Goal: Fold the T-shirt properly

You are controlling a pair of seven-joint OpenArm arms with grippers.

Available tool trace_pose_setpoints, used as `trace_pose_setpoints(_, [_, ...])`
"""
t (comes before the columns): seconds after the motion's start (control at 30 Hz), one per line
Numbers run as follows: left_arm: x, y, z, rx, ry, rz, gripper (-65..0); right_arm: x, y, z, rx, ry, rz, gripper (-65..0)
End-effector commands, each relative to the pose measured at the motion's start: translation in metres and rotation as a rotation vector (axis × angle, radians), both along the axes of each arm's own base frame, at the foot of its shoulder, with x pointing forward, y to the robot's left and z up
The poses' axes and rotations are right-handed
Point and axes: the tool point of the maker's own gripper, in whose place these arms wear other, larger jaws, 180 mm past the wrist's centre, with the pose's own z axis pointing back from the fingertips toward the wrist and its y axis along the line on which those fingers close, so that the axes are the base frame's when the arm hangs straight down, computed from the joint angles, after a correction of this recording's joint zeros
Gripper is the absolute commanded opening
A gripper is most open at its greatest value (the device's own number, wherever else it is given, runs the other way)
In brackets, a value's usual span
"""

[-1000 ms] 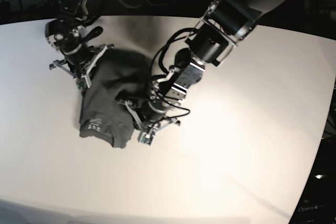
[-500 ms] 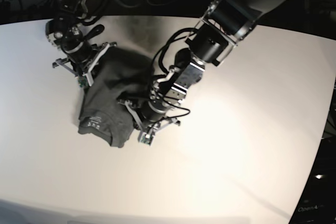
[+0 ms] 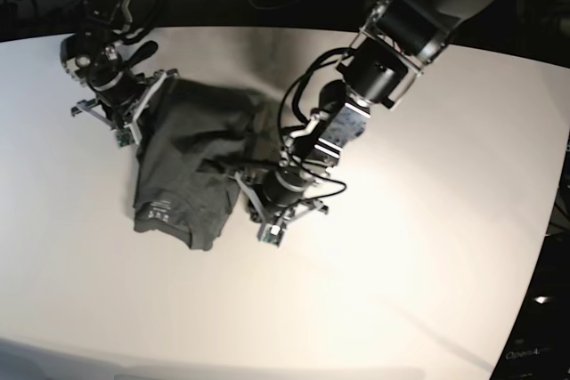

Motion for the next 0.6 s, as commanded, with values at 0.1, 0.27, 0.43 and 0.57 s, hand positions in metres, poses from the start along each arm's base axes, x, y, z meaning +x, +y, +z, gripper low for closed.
trace_pose_setpoints(0.1, [0.011,-0.008,0.028,-0.04,-0.07,-0.007,-62.3,0.009,-0.006,0.01,-0.014,-0.039,0.003,-65.0])
trace_pose_setpoints(0.27, [0.01,-0.016,0.043,-0.051,-0.062,-0.029,-62.3,0.01,-0.017,0.013,-0.044,-0.041,0.009,-65.0])
trace_pose_setpoints(0.43, [0.01,-0.011,0.054,-0.047,-0.068,-0.038,-62.3,0.014,-0.035,0.02,-0.075,-0.055,-0.013,-65.0])
trace_pose_setpoints(0.57, [0.004,0.0,0.052,-0.019,-0.04,-0.044,-62.3,0.02,-0.059,0.03,-0.119,-0.077,-0.04,-65.0])
